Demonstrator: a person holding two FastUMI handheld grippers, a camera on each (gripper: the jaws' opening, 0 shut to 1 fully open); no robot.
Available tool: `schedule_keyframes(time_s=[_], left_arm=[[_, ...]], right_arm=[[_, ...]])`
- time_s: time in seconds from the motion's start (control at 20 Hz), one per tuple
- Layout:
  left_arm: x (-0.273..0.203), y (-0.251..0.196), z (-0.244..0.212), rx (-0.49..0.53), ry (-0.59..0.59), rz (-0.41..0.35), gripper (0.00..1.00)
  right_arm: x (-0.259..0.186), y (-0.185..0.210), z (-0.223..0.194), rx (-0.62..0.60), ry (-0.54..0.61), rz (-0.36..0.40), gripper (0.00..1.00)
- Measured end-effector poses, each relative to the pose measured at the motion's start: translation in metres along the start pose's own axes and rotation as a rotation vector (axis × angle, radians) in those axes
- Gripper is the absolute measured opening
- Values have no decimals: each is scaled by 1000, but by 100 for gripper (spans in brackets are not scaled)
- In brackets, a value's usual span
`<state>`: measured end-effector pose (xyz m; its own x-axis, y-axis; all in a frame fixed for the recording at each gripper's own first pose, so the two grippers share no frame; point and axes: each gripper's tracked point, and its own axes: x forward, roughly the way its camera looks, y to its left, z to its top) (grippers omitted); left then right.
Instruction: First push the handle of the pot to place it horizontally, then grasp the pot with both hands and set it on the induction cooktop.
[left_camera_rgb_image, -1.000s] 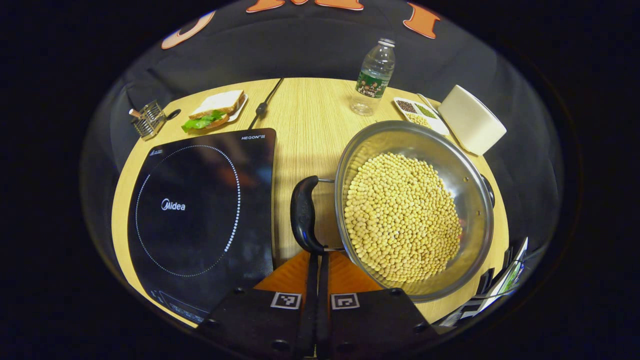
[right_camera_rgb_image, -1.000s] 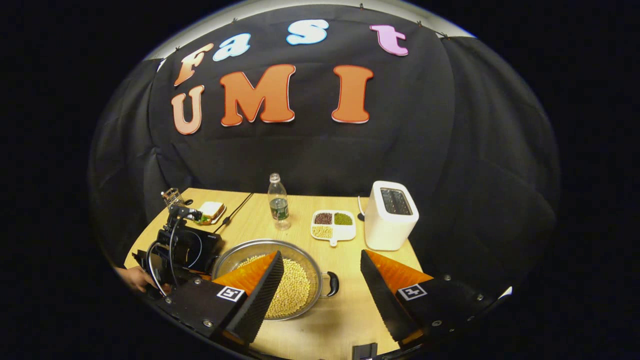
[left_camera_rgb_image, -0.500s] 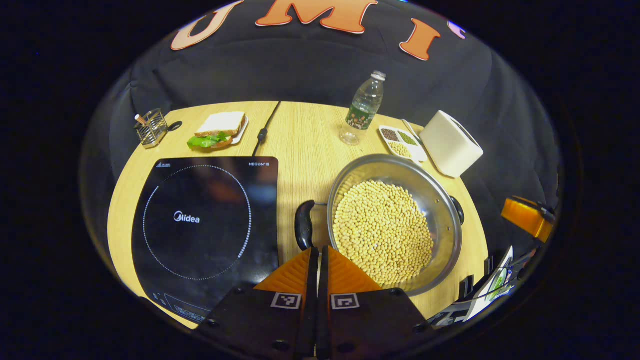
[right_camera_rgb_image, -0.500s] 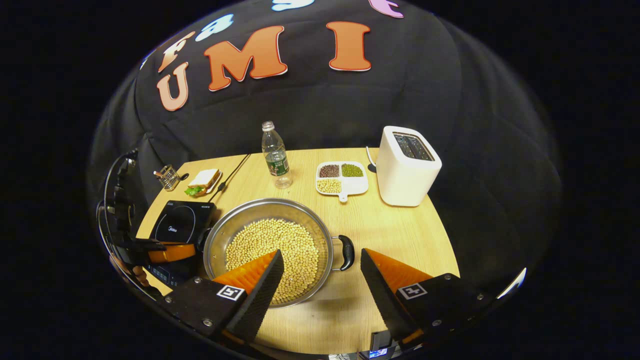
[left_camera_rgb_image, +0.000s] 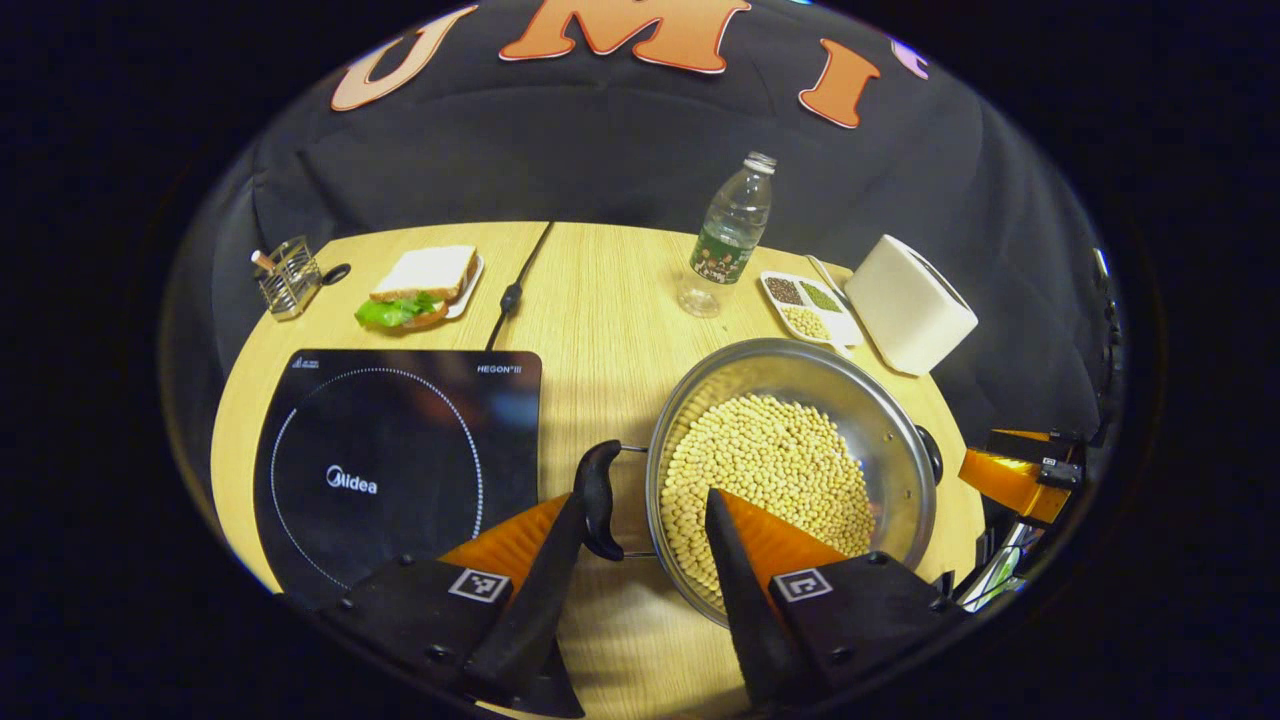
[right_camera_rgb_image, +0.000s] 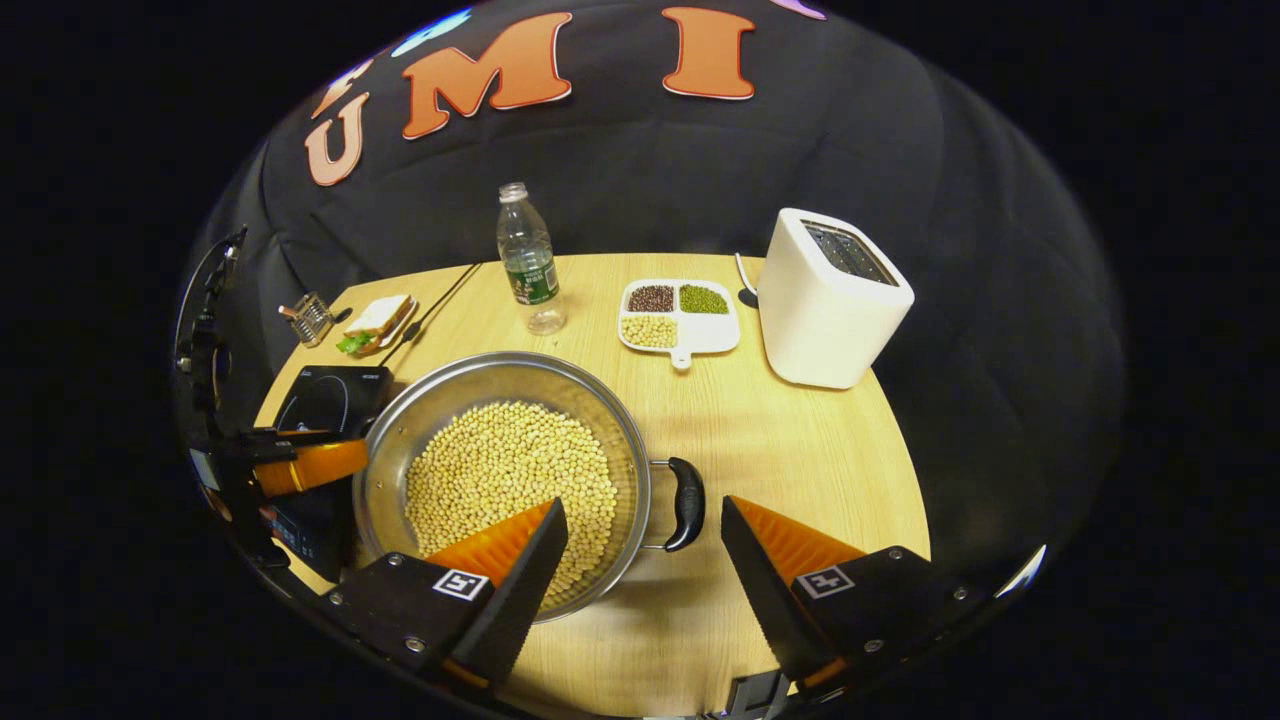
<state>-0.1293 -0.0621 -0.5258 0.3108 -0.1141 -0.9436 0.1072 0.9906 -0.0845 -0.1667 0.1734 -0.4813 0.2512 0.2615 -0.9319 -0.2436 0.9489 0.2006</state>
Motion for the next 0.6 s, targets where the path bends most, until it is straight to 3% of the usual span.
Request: schedule_keyframes(time_s=[0.15, 0.25, 0.6], left_arm=[[7, 8, 9, 36, -13, 44, 83], [11, 13, 13, 33, -30, 59, 91], [39, -2, 3, -4, 23, -16, 93]], right_arm=[[17, -3, -5, 1, 32, -15, 96], [23, -7, -6, 5, 44, -21, 96], [42, -9, -17, -5, 96, -30, 96]])
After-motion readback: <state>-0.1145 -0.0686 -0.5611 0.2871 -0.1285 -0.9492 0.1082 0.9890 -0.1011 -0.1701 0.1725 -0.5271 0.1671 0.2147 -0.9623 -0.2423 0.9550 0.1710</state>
